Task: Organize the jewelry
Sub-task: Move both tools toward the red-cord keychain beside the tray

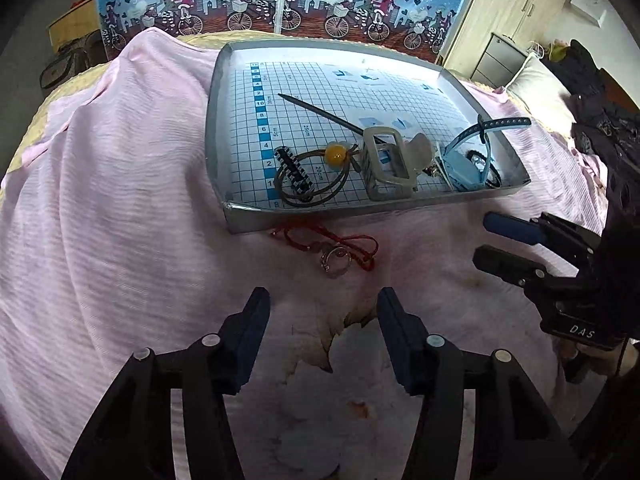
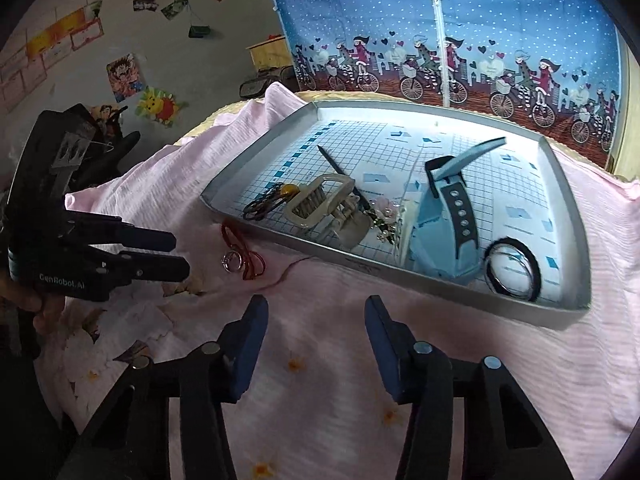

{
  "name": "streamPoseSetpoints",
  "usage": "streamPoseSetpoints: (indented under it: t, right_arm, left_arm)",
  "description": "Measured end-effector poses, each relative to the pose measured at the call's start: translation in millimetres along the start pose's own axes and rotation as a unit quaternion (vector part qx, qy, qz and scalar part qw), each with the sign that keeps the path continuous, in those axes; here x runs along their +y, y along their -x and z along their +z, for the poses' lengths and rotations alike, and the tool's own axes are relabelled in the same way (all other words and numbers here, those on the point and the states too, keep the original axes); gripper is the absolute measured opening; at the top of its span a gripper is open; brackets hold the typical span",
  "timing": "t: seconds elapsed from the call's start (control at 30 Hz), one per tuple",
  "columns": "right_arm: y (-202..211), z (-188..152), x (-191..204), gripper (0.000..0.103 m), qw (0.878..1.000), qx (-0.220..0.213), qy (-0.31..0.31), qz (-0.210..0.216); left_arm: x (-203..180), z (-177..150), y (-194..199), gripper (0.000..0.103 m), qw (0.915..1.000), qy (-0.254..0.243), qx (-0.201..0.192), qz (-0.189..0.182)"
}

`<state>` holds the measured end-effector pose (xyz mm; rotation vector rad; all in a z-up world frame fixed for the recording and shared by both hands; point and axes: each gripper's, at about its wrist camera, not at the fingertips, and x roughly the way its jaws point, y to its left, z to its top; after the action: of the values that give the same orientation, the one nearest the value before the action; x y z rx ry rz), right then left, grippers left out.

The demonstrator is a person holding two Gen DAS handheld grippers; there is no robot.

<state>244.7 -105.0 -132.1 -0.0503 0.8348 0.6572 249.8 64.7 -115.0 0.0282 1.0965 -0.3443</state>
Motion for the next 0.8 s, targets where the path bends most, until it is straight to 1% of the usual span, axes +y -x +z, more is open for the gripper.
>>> streamPoseSetpoints:
  t: [0.03, 0.1, 0.17, 0.2, 0.23, 0.27, 0.33, 0.43, 0.6, 0.67, 0.73, 0.8]
  right_arm:
    - [-7.1, 2.8, -0.5, 0.039, 1.0, 0.003, 0.001, 0.01]
    - [-18.6, 8.8, 0.3, 0.034, 1.0, 0.01, 0.006, 0.026]
    - [-28.3, 12.2, 4.1, 0.025, 0.999, 0.018, 0.017, 0.04]
    - [-32.3, 13.8, 6.5, 0.022, 0.999, 0.022, 0.023, 0.044]
    - [-36.2, 15.5, 8.9, 0.016, 0.998, 0.025, 0.03, 0.048]
    - [-38.7, 17.1, 10.6, 0.013, 0.998, 0.026, 0.034, 0.051]
    - [-42.7, 19.9, 14.0, 0.012, 0.997, 0.03, 0.041, 0.057]
    - [-47.4, 22.7, 16.5, 0.012, 0.996, 0.032, 0.048, 0.065]
    - [-57.2, 25.0, 15.2, 0.012, 0.995, 0.046, 0.043, 0.075]
    - [-59.7, 25.8, 14.4, 0.013, 0.995, 0.051, 0.039, 0.078]
    - [-61.6, 26.6, 14.0, 0.013, 0.995, 0.055, 0.036, 0.077]
    - [-63.3, 27.4, 13.8, 0.013, 0.995, 0.057, 0.037, 0.076]
  left_arm:
    - [1.4, 0.7, -5.9, 0.038, 1.0, -0.002, 0.006, -0.001]
    - [5.1, 1.2, -13.4, 0.034, 0.9999, -0.001, 0.014, -0.003]
    - [10.3, 3.0, -17.0, 0.033, 0.9998, 0.006, 0.013, -0.014]
    - [12.2, 4.6, -17.7, 0.033, 0.9997, 0.01, 0.01, -0.019]
    - [14.4, 6.4, -18.0, 0.033, 0.9996, 0.014, 0.007, -0.025]
    - [15.6, 8.5, -18.6, 0.032, 0.9994, 0.017, 0.005, -0.03]
    - [18.0, 11.7, -21.8, 0.027, 0.9991, 0.021, 0.008, -0.036]
    - [16.4, 16.4, -26.4, 0.021, 0.9988, 0.023, 0.015, -0.04]
    - [17.8, 22.7, -33.3, 0.019, 0.9987, 0.027, 0.023, -0.037]
    - [18.2, 23.7, -35.6, 0.015, 0.9987, 0.027, 0.027, -0.034]
    - [19.8, 24.5, -37.4, 0.006, 0.9986, 0.03, 0.031, -0.03]
    - [21.2, 24.3, -38.6, 0.004, 0.9983, 0.035, 0.034, -0.033]
